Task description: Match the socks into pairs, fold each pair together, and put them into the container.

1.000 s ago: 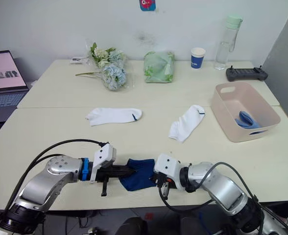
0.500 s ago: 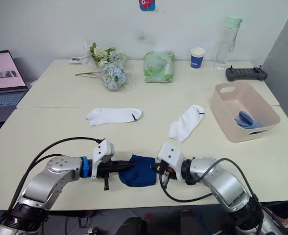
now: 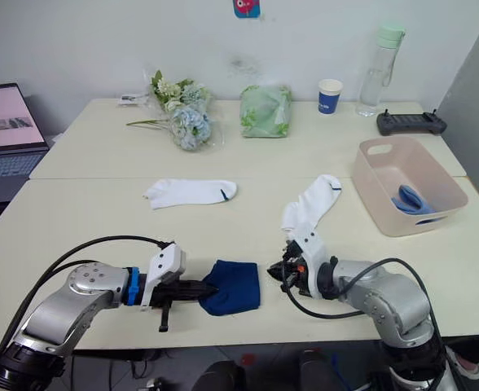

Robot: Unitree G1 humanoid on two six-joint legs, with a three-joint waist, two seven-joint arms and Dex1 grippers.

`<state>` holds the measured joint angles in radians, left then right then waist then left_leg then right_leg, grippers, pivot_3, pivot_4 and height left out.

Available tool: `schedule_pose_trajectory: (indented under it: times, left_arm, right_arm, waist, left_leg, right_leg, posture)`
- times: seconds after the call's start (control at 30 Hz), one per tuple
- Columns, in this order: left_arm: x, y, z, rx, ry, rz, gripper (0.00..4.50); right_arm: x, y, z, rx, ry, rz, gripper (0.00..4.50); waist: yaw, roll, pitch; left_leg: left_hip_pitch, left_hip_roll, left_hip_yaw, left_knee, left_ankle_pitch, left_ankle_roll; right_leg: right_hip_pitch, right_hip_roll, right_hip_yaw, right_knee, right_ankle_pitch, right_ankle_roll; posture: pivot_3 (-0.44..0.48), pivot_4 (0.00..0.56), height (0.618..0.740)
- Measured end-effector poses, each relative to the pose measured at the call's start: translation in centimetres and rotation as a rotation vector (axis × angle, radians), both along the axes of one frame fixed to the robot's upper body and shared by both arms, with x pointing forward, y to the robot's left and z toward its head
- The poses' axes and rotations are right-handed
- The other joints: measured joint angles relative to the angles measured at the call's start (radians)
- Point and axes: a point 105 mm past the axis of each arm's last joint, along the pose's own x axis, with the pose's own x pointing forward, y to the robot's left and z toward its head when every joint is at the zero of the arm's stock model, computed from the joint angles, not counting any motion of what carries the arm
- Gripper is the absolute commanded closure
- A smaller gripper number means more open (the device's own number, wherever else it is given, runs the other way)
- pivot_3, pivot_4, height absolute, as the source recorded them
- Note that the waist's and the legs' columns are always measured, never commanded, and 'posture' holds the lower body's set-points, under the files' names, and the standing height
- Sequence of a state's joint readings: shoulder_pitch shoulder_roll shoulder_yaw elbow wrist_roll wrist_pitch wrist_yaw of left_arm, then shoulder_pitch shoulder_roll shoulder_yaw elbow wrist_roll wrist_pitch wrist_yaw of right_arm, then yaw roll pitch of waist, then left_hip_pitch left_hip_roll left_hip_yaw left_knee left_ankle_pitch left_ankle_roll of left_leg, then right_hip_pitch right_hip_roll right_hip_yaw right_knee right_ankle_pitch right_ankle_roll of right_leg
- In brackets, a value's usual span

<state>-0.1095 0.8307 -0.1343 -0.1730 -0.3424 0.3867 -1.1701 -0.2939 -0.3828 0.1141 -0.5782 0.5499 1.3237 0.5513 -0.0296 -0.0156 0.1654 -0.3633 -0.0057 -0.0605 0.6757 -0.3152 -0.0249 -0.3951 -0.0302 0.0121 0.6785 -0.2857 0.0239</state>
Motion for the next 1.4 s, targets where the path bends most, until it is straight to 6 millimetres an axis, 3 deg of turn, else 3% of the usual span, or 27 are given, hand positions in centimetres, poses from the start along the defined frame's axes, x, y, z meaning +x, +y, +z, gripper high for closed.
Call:
schedule_pose_trajectory:
  times: [0.27, 0.63, 0.87, 0.97, 1.3, 1.4]
  left_arm:
    - [-0.6, 1.0, -0.6, 0.008, -0.002, 0.017, 4.50]
    - [-0.5, 1.0, -0.4, 0.009, -0.009, 0.021, 4.50]
    - [-0.4, 0.8, -0.2, 0.011, -0.008, 0.017, 4.50]
    - [-0.4, 0.8, -0.1, 0.012, -0.005, 0.018, 4.50]
    - [-0.6, 0.9, 0.0, -0.015, 0.036, 0.063, 4.50]
    - [-0.2, 0.8, 0.5, -0.043, 0.078, 0.085, 4.50]
  right_arm:
    - [-1.1, 0.8, -1.0, 0.026, 0.157, 0.035, 0.29]
    - [-0.2, 6.7, -1.3, 0.163, 0.346, 0.046, 0.29]
    - [0.8, 8.2, -1.1, 0.201, 0.403, 0.049, 0.29]
    - [0.9, 8.2, -1.1, 0.200, 0.403, 0.049, 0.82]
    - [1.0, 8.1, -0.6, 0.214, 0.352, 0.024, 4.26]
    - [0.9, 6.9, -0.5, 0.202, 0.305, 0.005, 4.50]
  waist:
    - [-0.004, 0.001, 0.000]
    - [-0.006, 0.002, -0.002]
    - [-0.005, 0.002, -0.002]
    - [-0.005, 0.003, -0.002]
    - [-0.005, 0.002, -0.002]
    - [-0.004, 0.003, -0.001]
  left_leg:
    - [0.001, 0.001, 0.000, -0.001, 0.000, 0.000]
    - [0.003, 0.001, 0.000, -0.005, 0.000, 0.000]
    - [0.003, 0.000, 0.001, -0.009, 0.000, 0.000]
    - [0.003, 0.000, 0.001, -0.010, 0.000, 0.000]
    - [0.000, 0.001, 0.002, -0.011, 0.000, -0.001]
    - [-0.002, 0.001, 0.002, -0.010, 0.001, -0.001]
  right_leg:
    - [0.000, 0.001, 0.000, 0.000, 0.000, 0.000]
    - [-0.001, 0.001, 0.001, 0.001, 0.000, 0.000]
    - [-0.002, 0.000, 0.001, 0.001, 0.000, 0.000]
    - [-0.003, 0.000, 0.001, 0.001, 0.000, 0.000]
    - [-0.008, 0.000, 0.002, 0.001, 0.000, 0.000]
    - [-0.009, 0.000, 0.002, 0.001, 0.000, 0.000]
  posture:
    - [0.000, 0.150, 0.740]
    - [0.000, 0.150, 0.740]
    - [0.000, 0.150, 0.740]
    - [0.000, 0.150, 0.740]
    - [0.000, 0.150, 0.740]
    - [0.000, 0.150, 0.740]
